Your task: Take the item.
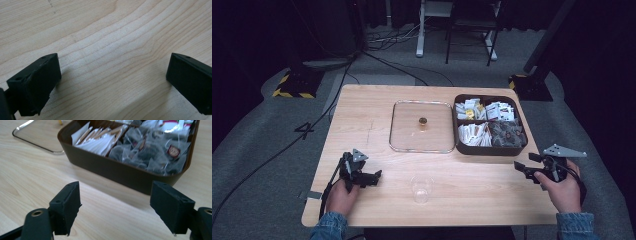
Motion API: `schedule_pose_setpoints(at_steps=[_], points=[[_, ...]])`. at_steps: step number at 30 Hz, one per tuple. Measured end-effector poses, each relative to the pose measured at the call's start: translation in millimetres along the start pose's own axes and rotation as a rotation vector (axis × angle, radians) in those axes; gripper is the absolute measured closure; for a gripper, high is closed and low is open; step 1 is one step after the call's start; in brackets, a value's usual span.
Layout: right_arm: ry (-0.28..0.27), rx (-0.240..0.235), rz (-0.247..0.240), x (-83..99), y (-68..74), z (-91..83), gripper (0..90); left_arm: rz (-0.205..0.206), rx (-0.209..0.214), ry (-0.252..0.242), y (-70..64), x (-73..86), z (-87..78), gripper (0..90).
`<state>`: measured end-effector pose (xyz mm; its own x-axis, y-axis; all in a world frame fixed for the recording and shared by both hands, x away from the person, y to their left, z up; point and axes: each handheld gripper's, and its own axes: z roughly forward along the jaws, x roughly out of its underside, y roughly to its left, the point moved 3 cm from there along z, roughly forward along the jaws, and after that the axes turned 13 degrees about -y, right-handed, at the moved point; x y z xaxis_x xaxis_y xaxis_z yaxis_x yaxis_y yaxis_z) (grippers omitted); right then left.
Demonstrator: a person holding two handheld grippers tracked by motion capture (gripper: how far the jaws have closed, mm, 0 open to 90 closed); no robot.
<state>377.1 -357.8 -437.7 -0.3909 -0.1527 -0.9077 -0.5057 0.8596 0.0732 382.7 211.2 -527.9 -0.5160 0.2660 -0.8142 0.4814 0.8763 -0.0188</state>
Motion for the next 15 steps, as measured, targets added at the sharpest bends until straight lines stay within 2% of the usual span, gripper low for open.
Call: schedule_pose_setpoints(at_steps=[6, 15], points=[[-0.055, 0.008, 0.002, -17.0, -5.8, -0.3, 23.7, -0.001, 0.001, 0.0, -0.1, 0.0, 0.1, 0.0], [-0.092, 0.021, -0.013, -37.2, -14.7, 8.3, 26.1, 0.0, 0.001, 0.0, -0.1, 0.0, 0.0, 0.0]])
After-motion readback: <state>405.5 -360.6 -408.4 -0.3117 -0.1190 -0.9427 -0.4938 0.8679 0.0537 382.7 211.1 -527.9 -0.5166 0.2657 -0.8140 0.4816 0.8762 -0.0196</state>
